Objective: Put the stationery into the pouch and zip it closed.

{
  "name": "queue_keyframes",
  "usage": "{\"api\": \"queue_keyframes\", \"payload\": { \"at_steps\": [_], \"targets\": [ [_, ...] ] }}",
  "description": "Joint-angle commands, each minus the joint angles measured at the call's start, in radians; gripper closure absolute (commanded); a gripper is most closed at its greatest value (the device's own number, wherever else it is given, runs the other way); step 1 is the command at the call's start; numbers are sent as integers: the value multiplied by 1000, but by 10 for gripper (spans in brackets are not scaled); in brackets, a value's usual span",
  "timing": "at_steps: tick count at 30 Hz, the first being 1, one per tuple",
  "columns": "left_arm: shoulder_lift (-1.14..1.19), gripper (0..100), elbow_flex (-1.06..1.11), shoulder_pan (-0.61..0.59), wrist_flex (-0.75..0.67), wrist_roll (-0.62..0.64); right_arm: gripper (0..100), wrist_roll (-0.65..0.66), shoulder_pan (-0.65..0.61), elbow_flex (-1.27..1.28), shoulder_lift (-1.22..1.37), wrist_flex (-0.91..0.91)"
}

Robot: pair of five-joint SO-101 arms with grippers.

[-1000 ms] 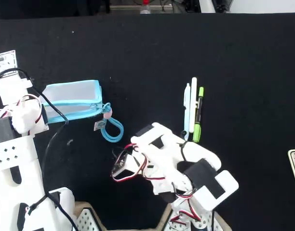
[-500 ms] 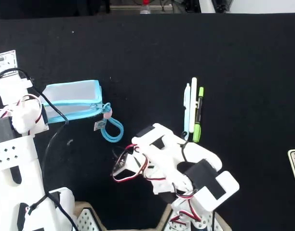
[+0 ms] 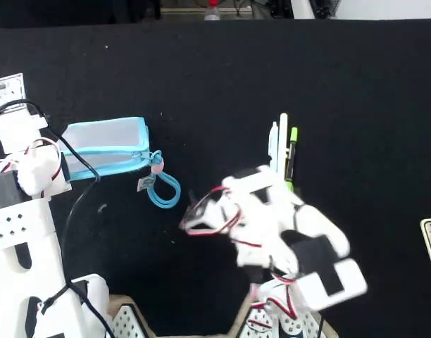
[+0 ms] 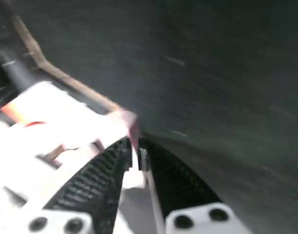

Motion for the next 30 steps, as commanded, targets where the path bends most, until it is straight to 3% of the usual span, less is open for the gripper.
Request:
{"api": "queue_keyframes", "payload": {
  "at_steps": [1,6,13,18,25,30],
  "targets": [
    [-12,970,-64,-13,-20,9,988,92,140,-53,-185,-5],
    [-12,970,-65,-13,-20,9,986,118,176,-48,-262,-12],
    [-12,970,-65,-12,-20,9,878,41,-9,-25,-262,94],
    [-12,970,-64,-12,-20,9,877,41,-184,51,-262,143],
    [-12,970,-65,-12,-20,9,783,37,-204,53,-260,127],
    [-12,970,-65,-12,-20,9,806,41,-245,90,-196,71]
  ]
}}
